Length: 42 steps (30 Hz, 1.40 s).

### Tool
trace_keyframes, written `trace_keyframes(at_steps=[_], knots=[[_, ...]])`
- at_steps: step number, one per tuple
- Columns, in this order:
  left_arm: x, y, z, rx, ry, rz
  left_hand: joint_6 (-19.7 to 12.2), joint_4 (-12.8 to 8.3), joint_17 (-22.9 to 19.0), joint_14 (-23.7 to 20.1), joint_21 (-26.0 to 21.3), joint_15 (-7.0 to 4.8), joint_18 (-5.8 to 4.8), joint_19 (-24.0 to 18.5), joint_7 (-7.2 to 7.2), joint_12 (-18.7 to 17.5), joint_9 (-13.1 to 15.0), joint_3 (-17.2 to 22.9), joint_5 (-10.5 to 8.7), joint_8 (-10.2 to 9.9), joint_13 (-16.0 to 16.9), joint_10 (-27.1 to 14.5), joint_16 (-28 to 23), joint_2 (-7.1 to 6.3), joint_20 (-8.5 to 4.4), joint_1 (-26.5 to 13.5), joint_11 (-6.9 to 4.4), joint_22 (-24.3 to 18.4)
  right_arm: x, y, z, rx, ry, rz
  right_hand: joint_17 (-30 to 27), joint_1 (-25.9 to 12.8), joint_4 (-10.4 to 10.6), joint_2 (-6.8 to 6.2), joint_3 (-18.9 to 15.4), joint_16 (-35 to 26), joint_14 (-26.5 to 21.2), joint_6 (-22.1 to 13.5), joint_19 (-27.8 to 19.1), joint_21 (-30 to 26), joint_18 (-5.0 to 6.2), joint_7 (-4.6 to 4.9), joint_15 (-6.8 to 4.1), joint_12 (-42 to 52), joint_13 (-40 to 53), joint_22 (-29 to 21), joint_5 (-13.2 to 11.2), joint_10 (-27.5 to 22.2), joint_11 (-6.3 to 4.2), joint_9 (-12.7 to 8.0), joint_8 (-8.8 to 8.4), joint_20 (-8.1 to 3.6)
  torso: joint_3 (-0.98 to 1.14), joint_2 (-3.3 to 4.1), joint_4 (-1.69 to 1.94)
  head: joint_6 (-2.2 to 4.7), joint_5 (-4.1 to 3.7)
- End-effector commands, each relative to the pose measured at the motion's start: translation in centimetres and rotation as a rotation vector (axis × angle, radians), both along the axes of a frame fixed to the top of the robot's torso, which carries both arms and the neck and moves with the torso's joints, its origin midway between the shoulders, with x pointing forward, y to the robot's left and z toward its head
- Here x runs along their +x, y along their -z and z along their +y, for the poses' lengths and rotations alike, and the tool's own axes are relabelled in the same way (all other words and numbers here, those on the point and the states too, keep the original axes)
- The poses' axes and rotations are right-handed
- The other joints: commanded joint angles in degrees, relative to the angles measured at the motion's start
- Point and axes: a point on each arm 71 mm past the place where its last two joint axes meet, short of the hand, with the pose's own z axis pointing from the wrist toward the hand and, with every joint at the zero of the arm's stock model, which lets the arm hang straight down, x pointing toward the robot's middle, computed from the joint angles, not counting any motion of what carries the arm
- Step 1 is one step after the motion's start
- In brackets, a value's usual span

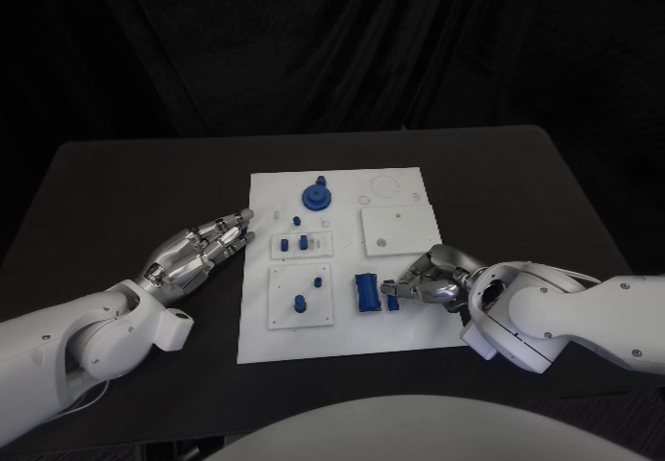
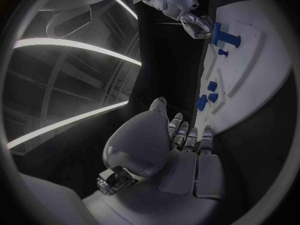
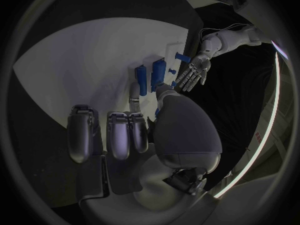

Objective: Assemble the parts on the task board

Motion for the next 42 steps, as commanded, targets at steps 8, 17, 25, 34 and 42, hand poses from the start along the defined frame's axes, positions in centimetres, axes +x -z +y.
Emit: trace_keyframes(at_steps=[8, 17, 25, 34, 42], knots=[[-0.2, 0.0, 0.0, -0.014, 0.008, -0.002, -0.02, -0.13, -0.06, 0.03, 0.23, 0.36, 1.15, 0.06, 0.21, 0.01, -0.02, 0.34, 0.35, -0.2, -0.01, -0.09, -0.06, -0.13, 0.35, 0.53, 0.48, 0.03, -0.2, -0.6, -0.7, 0.006, 0.011, -0.061, 14.06, 1.32, -0.28, 1.08, -0.58, -0.02, 5.63, -0.3, 2.49, 0.1, 0.59, 0.28, 0.32, 0.15, 15.1, 12.54, 1.24, 6.18, 0.27, 0.53, 1.08, 0.16, 0.02, -0.05, -0.01, 0.01, 0.28], [-0.2, 0.0, 0.0, -0.015, 0.005, -0.004, 0.0, -0.16, -0.05, 0.03, 0.22, 0.39, 1.16, 0.05, 0.22, 0.03, -0.01, 0.36, 0.37, -0.2, -0.01, -0.08, -0.06, -0.13, 0.38, 0.53, 0.49, 0.01, -0.1, -0.9, -1.1, 0.002, -0.028, -0.112, 14.19, 4.76, -0.6, 2.26, -0.23, 0.03, 5.66, -1.83, 2.54, 0.24, 0.55, 0.15, 0.21, 0.15, 15.1, 12.58, 2.55, 6.18, 0.15, 1.76, 3.41, 0.05, 0.02, -0.07, 0.06, 0.01, 0.19], [-0.2, 0.0, 0.0, -0.021, -0.003, -0.015, 0.08, -0.22, -0.07, 0.0, 0.21, 0.34, 1.18, 0.04, 0.22, 0.12, 0.0, 0.42, 0.45, -0.17, 0.01, -0.04, -0.07, -0.12, 0.36, 0.57, 0.51, -0.01, 0.4, -1.5, -1.3, 0.018, -0.038, -0.221, 13.6, 7.55, -1.03, 3.16, 0.23, -0.19, 5.53, -2.41, 2.27, -0.23, 0.68, -0.24, -0.02, 0.15, 15.1, 12.42, 3.19, 6.18, -0.15, 2.85, 5.76, -0.12, -0.01, -0.13, 0.01, 0.01, 0.49], [-0.3, -0.4, 0.0, -0.042, -0.023, -0.052, 0.91, -0.78, -0.1, -0.09, 0.15, -0.57, 1.37, -0.05, 0.08, 0.58, 0.13, 0.82, 1.59, 0.13, 0.09, 0.34, -0.13, -0.27, -0.38, 0.85, 0.32, -0.15, 0.9, -3.3, -1.5, 0.08, -0.056, -0.502, -5.22, 11.36, -0.63, 2.29, 0.14, -10.05, -0.84, -3.74, -8.34, -19.82, 4.76, -0.43, 0.27, -1.06, 13.98, 5.65, 6.19, 4.92, -0.16, 3.03, 9.83, 0.25, 0.01, -0.1, 0.05, 0.01, 0.48], [-0.5, -0.7, -0.2, -0.072, -0.059, -0.111, 3.13, -0.37, -0.17, -0.23, 0.11, -2.72, 1.17, -0.1, -1.12, 1.82, 0.32, 0.78, 3.33, 0.82, 0.24, 1.42, -0.21, -0.93, -2.79, 0.69, -1.18, -0.29, 1.2, -4.1, -1.3, 0.092, -0.128, -0.646, -34.51, 13.14, -0.45, 2.72, 0.84, -32.06, -21.23, -7.49, -26.38, -49.3, 8.3, 2.3, 3.74, -25.01, -5.91, -4.76, 4.3, -20.84, 2.92, -0.28, 9.31, 3.14, -0.02, -0.14, 0.02, 0.01, 0.81]])
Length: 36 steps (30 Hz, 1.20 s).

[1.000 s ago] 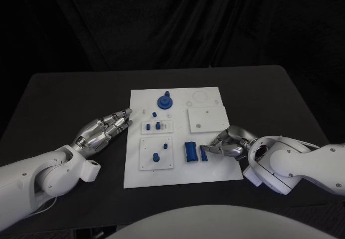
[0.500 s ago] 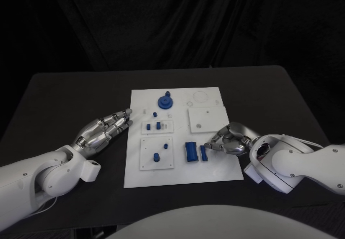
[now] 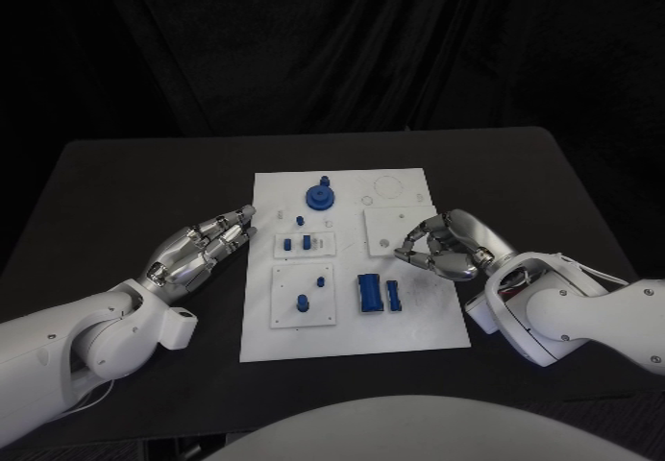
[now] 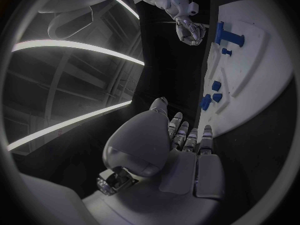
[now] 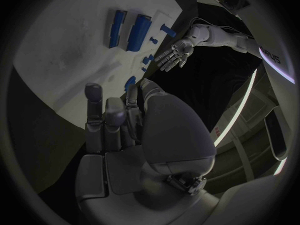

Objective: Assemble the parts on the task board

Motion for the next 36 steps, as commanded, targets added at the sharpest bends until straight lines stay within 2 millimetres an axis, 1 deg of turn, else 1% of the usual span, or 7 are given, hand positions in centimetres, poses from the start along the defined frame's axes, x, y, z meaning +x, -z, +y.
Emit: trace_keyframes(at_steps=[1, 6, 11, 19, 32, 33, 36], knots=[[-0.2, -0.6, -0.1, -0.048, -0.049, -0.088, 0.99, 0.92, -0.07, 0.0, -0.02, -1.3, 0.06, -0.12, -0.82, 0.5, 0.04, -0.19, 0.7, 0.28, 0.08, 0.51, -0.21, -0.51, -1.51, 0.08, -1.1, -0.19, 0.0, -1.3, 0.4, 0.016, -0.069, -0.204, -16.22, 1.04, -0.08, 0.08, 1.76, -14.82, -14.75, -3.33, -8.41, -11.76, 0.4, 2.34, 3.0, -23.89, -15.24, -4.55, 5.48, -24.38, 2.79, -3.03, -1.89, 2.23, -0.02, -0.02, -0.08, 0.01, 0.17], [-0.8, -1.1, -0.2, -0.047, -0.069, -0.147, 0.5, 2.06, -0.07, 0.0, -0.64, -3.05, -0.24, -1.12, -2.17, 0.01, -0.14, -0.44, 1.86, -0.12, -0.02, 0.05, -0.21, -1.19, -3.47, 0.37, -2.73, -1.2, 0.1, -1.6, 0.5, 0.05, -0.115, -0.274, -25.19, 1.85, -0.19, -2.66, 6.83, -30.38, -26.86, -12.15, -17.16, -25.25, -1.29, 3.3, 9.52, -38.18, -27.39, -14.25, 23.82, -36.62, 9.19, -4.18, -1.2, 6.83, -0.02, -0.09, -0.03, 0.01, 0.31], [-1.4, -1.5, -0.4, -0.046, -0.077, -0.169, 0.97, 2.51, -0.07, 0.0, -0.85, -3.59, -0.1, -1.42, -2.58, -0.39, -0.09, -0.44, 2.14, -0.16, -0.08, -0.36, -0.21, -1.39, -3.87, 0.59, -3.2, -1.62, 0.6, -1.6, 0.4, 0.109, -0.138, -0.306, -36.73, 3.42, -0.24, -4.05, 6.6, -44.97, -38.1, -23.59, -25.51, -38.31, -2.1, 1.96, 14.96, -46.0, -37.64, -28.73, 27.27, -50.89, 12.32, -6.37, 1.02, 11.71, 0.12, -0.35, -0.18, 0.01, 0.77], [-1.6, -1.7, -0.4, -0.08, -0.106, -0.132, -1.43, 2.68, -0.07, 0.0, -0.84, -3.82, 0.16, -1.42, -2.99, -1.55, -0.35, -0.14, 2.17, -0.93, -0.25, -1.31, -0.21, -1.3, -3.79, 0.93, -3.69, -1.64, 1.9, -0.5, 0.5, 0.193, -0.163, -0.243, -48.94, 8.69, 0.65, -7.99, -5.91, -60.66, -65.22, -39.34, -57.49, -40.43, -5.69, -3.16, 14.47, -54.29, -52.14, -63.45, 24.36, -69.99, 10.59, -13.79, 0.09, 13.56, 0.63, -1.83, -0.93, 0.01, 2.6], [-1.5, -1.8, -1.0, -0.105, -0.106, -0.131, -4.82, 2.87, -0.07, 0.0, -1.13, -5.14, 1.03, -1.81, -4.61, -3.44, -0.72, 0.27, 2.16, -2.25, -0.52, -2.74, -0.21, -0.96, -4.19, 0.79, -5.49, -2.25, 3.1, 0.6, 0.1, 0.32, -0.155, -0.17, -52.86, 7.43, 0.74, -11.88, -10.13, -66.78, -72.28, -48.96, -60.4, -40.83, -5.6, -11.27, 12.19, -72.49, -70.47, -67.82, 13.77, -76.0, 3.78, -24.22, -7.98, 13.52, 1.88, -5.83, -2.63, 0.01, 4.76], [-1.5, -0.8, -1.1, -0.008, -0.072, -0.029, -9.87, -2.14, -0.07, 0.0, -1.22, -3.2, -2.14, -1.92, -5.14, -5.48, -2.75, 3.68, -7.47, -4.55, -1.81, -4.9, -0.21, -5.22, -6.48, -26.03, -3.94, -2.44, 3.1, 0.3, 0.1, 0.24, -0.138, -0.202, -53.56, -18.39, -4.5, -6.69, -5.63, -68.09, -72.92, -50.32, -63.2, -41.55, -8.98, -8.74, 9.36, -76.78, -74.74, -72.9, 5.0, -75.52, 0.03, -28.39, -12.43, 8.33, 1.36, -4.43, -1.88, 0.03, 4.5], [-1.4, -0.8, -1.2, -0.004, -0.084, -0.032, -11.16, -3.09, -0.07, 0.0, -1.22, -3.2, -2.13, -1.92, -5.14, -6.08, -2.75, 4.72, -9.51, -4.55, -1.81, -4.9, -0.21, -6.13, -6.48, -31.86, -3.94, -2.44, 3.3, 0.4, 0.2, 0.249, -0.132, -0.199, -53.56, -24.96, -5.68, -5.53, -5.63, -68.09, -72.92, -54.35, -63.2, -41.55, -8.98, -8.33, 8.79, -76.78, -74.74, -72.9, 2.5, -75.52, 0.03, -29.66, -13.8, 7.29, 1.39, -4.62, -2.0, 0.46, 4.62]])
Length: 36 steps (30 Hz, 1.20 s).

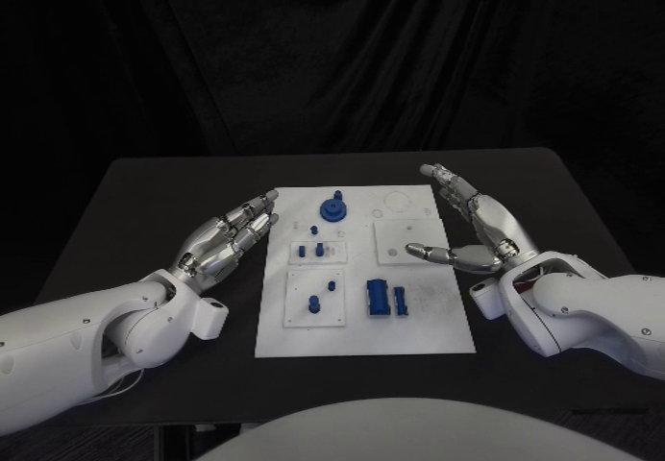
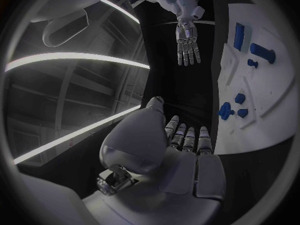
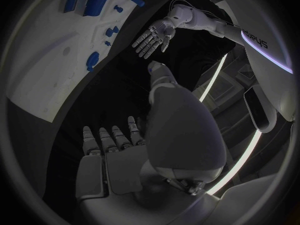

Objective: Assemble the parts on the task board

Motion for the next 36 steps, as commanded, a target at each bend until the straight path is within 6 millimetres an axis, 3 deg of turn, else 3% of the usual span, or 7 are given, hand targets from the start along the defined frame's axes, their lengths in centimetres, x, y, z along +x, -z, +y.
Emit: trace_keyframes(at_steps=[1, 3, 4, 21, 25, 26, 36], knots=[[0.2, -0.1, -0.2, 0.006, -0.019, -0.004, -5.0, -4.78, -0.09, 0.07, -0.3, 1.56, -2.14, -0.04, -0.4, -2.09, -1.39, 3.32, -8.98, -1.56, -0.89, -1.59, -0.21, -3.92, -1.61, -25.17, 1.02, -0.16, 0.3, 0.0, 0.2, 0.01, 0.006, 0.003, -0.48, -24.89, -5.0, 5.11, 2.92, -0.94, -0.29, -4.31, -1.77, -0.59, -2.57, 2.12, -2.77, -2.91, -2.87, -3.4, -8.8, 0.29, -2.52, -4.27, -4.56, -4.9, -0.05, -0.09, -0.07, 0.68, 0.15], [0.5, -0.2, -0.3, 0.014, -0.044, -0.008, -6.02, -5.78, -0.09, 0.07, -0.3, 1.56, -2.14, -0.04, -0.4, -2.53, -1.39, 3.98, -10.82, -1.56, -0.89, -1.59, -0.21, -4.69, -1.61, -30.36, 1.02, -0.16, 0.8, 0.0, 0.5, 0.03, 0.016, 0.012, -0.48, -29.9, -6.01, 6.16, 2.92, -0.94, -0.29, -4.31, -1.77, -0.59, -2.57, 2.69, -3.3, -2.91, -2.87, -3.4, -10.58, 0.29, -2.52, -5.14, -5.48, -5.94, -0.01, -0.39, -0.27, 1.34, 0.35], [0.6, -0.3, -0.4, 0.019, -0.057, -0.01, -6.43, -6.1, -0.09, 0.07, -0.3, 1.56, -2.16, -0.04, -0.4, -6.54, -1.39, 4.3, -11.5, -1.56, -0.89, -1.59, -0.21, -4.98, -1.61, -32.26, 1.02, -0.16, 1.1, 0.0, 0.6, 0.042, 0.021, 0.017, -0.48, -31.78, -6.4, 6.57, 2.92, -0.94, -0.29, -4.31, -1.77, -0.59, -2.57, 6.72, -3.49, -2.91, -2.87, -3.4, -11.23, 0.29, -2.52, -5.46, -5.82, -6.34, 0.03, -0.7, -0.47, 2.01, 0.54], [4.6, -2.8, -2.7, 0.127, -0.477, -0.004, -10.93, -10.58, -0.09, 0.07, -0.3, 1.56, -7.11, -0.04, -0.4, -6.54, -1.39, 10.47, -19.78, -1.56, -0.89, -1.59, -0.21, -12.32, -1.61, -55.5, 1.02, -0.16, 8.1, 0.1, 5.1, 0.419, 0.183, 0.179, -0.48, -54.83, -11.02, 11.31, 2.92, -0.94, -0.29, -4.31, -1.77, -0.59, -2.57, 6.72, -8.61, -2.91, -2.87, -3.4, -19.38, 0.29, -2.52, -13.39, -10.04, -10.69, 0.82, -6.25, -4.07, 14.16, 4.1], [5.1, -3.2, -3.1, 0.142, -0.553, 0.01, -11.44, -14.99, -0.09, 0.07, -0.3, 1.56, -7.11, -0.04, -0.4, -6.54, -1.39, 10.47, -21.06, -1.56, -0.89, -1.59, -0.21, -12.32, -1.61, -59.06, 1.02, -0.16, 9.1, 0.1, 5.9, 0.486, 0.209, 0.209, -0.48, -58.35, -15.69, 16.07, 2.92, -0.94, -0.29, -4.31, -1.77, -0.59, -2.57, 6.72, -8.61, -2.91, -2.87, -3.4, -20.63, 0.29, -2.52, -13.39, -14.3, -11.33, 0.9, -6.77, -4.41, 15.31, 4.44], [5.2, -3.3, -3.2, 0.146, -0.574, 0.015, -15.72, -14.99, -0.09, 0.07, -0.3, 1.56, -7.11, -0.04, -0.4, -6.54, -1.39, 10.47, -21.45, -1.56, -0.89, -1.59, -0.21, -12.32, -1.61, -60.11, 1.02, -0.16, 9.3, 0.1, 6.2, 0.504, 0.216, 0.217, -0.48, -59.35, -15.69, 16.07, 2.92, -0.94, -0.29, -4.31, -1.77, -0.59, -2.57, 6.72, -8.61, -2.91, -2.87, -3.4, -20.97, 0.29, -2.52, -13.39, -14.3, -15.37, 0.91, -6.87, -4.47, 15.52, 4.5], [5.5, -3.6, -3.4, 0.155, -0.626, 0.028, -15.72, -14.99, -0.09, 0.07, -0.3, 1.56, -7.11, -0.04, -0.4, -6.54, -1.39, 10.47, -23.67, -1.56, -0.89, -1.59, -0.21, -12.32, -1.61, -66.38, 1.02, -0.16, 9.7, 0.1, 6.6, 0.54, 0.23, 0.234, -0.48, -65.61, -15.69, 16.07, 2.92, -0.94, -0.29, -4.31, -1.77, -0.59, -2.57, 6.72, -8.61, -2.91, -2.87, -3.4, -23.16, 0.29, -2.52, -13.39, -14.3, -15.37, 0.92, -6.9, -4.5, 15.6, 4.53]])
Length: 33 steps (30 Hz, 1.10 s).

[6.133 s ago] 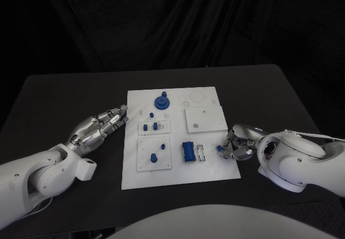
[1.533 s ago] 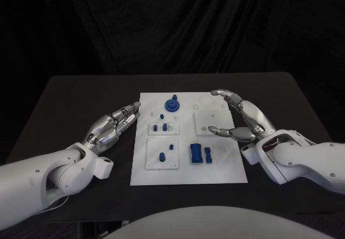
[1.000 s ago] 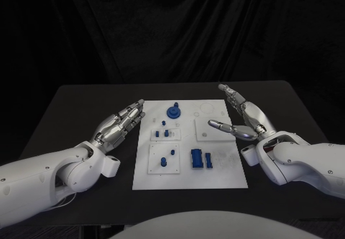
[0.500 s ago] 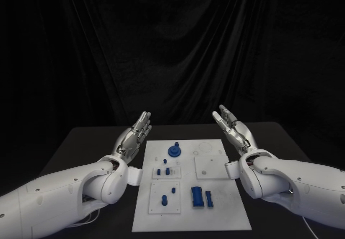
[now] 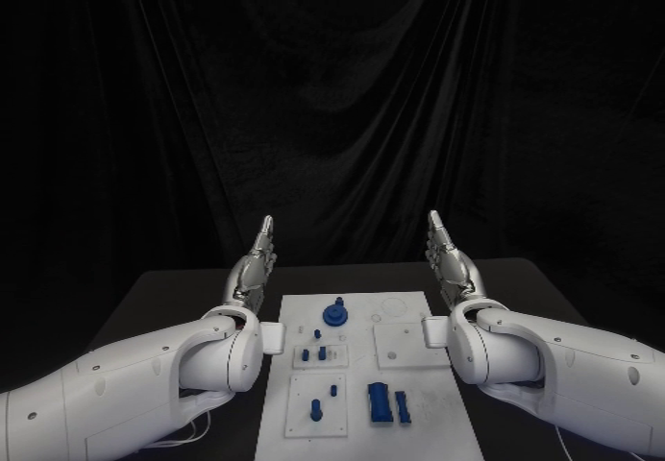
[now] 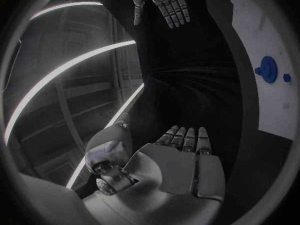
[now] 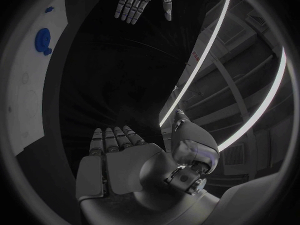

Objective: Assemble the parts on the task board

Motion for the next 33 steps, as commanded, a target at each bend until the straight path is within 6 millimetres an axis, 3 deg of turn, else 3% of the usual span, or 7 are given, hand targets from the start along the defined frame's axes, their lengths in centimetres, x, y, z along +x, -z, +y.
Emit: trace_keyframes(at_steps=[1, 2, 3, 17, 19, 20, 33], knots=[[0.01, 0.15, 0.32, 0.016, -0.061, 0.024, -1.28, -1.06, -0.05, 0.08, -0.32, 0.5, -0.75, 0.07, 0.07, -0.2, -0.07, 0.22, -2.03, -0.27, -0.05, -0.59, -0.21, -0.43, -0.31, -5.73, 0.01, -0.05, -0.03, 0.15, -0.06, 0.035, 0.006, 0.012, -0.07, -5.62, -1.09, 1.07, -0.01, -0.2, 0.07, -0.08, 0.04, -0.35, -0.41, 0.34, -0.61, -0.22, -0.08, -0.06, -1.94, 0.09, -0.3, -0.54, -0.9, -1.19, 0.02, -0.09, -0.05, 0.0, -0.01], [0.01, 0.15, 0.32, 0.016, -0.061, 0.024, -1.28, -1.06, -0.05, 0.08, -0.32, 0.5, -0.75, 0.07, 0.07, -0.2, -0.07, 0.22, -2.2, -0.27, -0.05, -0.59, -0.21, -0.43, -0.31, -6.2, 0.01, -0.05, -0.03, 0.15, -0.06, 0.035, 0.006, 0.012, -0.07, -6.09, -1.09, 1.07, -0.01, -0.2, 0.07, -0.08, 0.04, -0.35, -0.41, 0.34, -0.61, -0.22, -0.08, -0.06, -2.13, 0.09, -0.3, -0.54, -0.9, -1.19, 0.02, -0.09, -0.05, 0.0, -0.01], [0.01, 0.15, 0.32, 0.016, -0.061, 0.024, -1.28, -1.06, -0.05, 0.08, -0.32, 0.5, -0.75, 0.07, 0.07, -0.2, -0.07, 0.22, -6.33, -0.27, -0.05, -0.59, -0.21, -0.43, -0.31, -6.85, 0.01, -0.05, -0.03, 0.15, -0.06, 0.035, 0.006, 0.012, -0.07, -6.72, -1.09, 1.07, -0.01, -0.2, 0.07, -0.08, 0.04, -0.35, -0.41, 0.34, -0.61, -0.22, -0.08, -0.06, -6.17, 0.09, -0.3, -0.54, -0.9, -1.19, 0.02, -0.09, -0.05, 0.0, -0.01], [0.01, 0.15, 0.32, 0.016, -0.061, 0.024, -1.28, -1.06, -0.05, 0.08, -0.32, 0.5, -0.75, 0.07, 0.07, -0.2, -0.07, 0.22, -6.33, -0.27, -0.05, -0.59, -0.21, -0.43, -0.31, -11.48, 0.01, -0.05, -0.03, 0.15, -0.06, 0.035, 0.006, 0.012, -0.07, -11.53, -1.09, 1.07, -0.01, -0.2, 0.07, -0.08, 0.04, -0.35, -0.41, 0.34, -0.61, -0.22, -0.08, -0.06, -6.17, 0.09, -0.3, -0.54, -0.9, -1.19, 0.02, -0.09, -0.05, 0.0, -0.01], [0.01, 0.15, 0.32, 0.016, -0.061, 0.024, -1.28, -1.06, -0.05, 0.08, -0.32, 0.5, -0.75, 0.07, 0.07, -0.2, -0.07, 0.22, -6.33, -0.27, -0.05, -0.59, -0.21, -0.43, -0.31, -13.74, 0.01, -0.05, -0.03, 0.15, -0.06, 0.035, 0.006, 0.012, -0.07, -17.6, -1.09, 1.07, -0.01, -0.2, 0.07, -0.08, 0.04, -0.35, -0.41, 0.34, -0.61, -0.22, -0.08, -0.06, -6.17, 0.09, -0.3, -0.54, -0.9, -1.19, 0.02, -0.09, -0.05, 0.0, -0.01], [0.01, 0.15, 0.32, 0.016, -0.061, 0.024, -1.28, -1.06, -0.05, 0.08, -0.32, 0.5, -0.75, 0.07, 0.07, -0.2, -0.07, 0.22, -6.33, -0.27, -0.05, -0.59, -0.21, -0.43, -0.31, -17.83, 0.01, -0.05, -0.03, 0.15, -0.06, 0.035, 0.006, 0.012, -0.07, -17.6, -1.09, 1.07, -0.01, -0.2, 0.07, -0.08, 0.04, -0.35, -0.41, 0.34, -0.61, -0.22, -0.08, -0.06, -6.17, 0.09, -0.3, -0.54, -0.9, -1.19, 0.02, -0.09, -0.05, 0.0, -0.01], [0.01, 0.15, 0.32, 0.016, -0.061, 0.024, -1.28, -1.06, -0.05, 0.08, -0.32, 0.5, -0.75, 0.07, 0.07, -0.2, -0.07, 0.22, -6.33, -0.27, -0.05, -0.59, -0.21, -0.43, -0.31, -17.83, 0.01, -0.05, -0.03, 0.15, -0.06, 0.035, 0.006, 0.012, -0.07, -17.6, -1.09, 1.07, -0.01, -0.2, 0.07, -0.08, 0.04, -0.35, -0.41, 0.34, -0.61, -0.22, -0.08, -0.06, -6.17, 0.09, -0.3, -0.54, -0.9, -1.19, 0.02, -0.09, -0.05, 0.0, -0.01]])
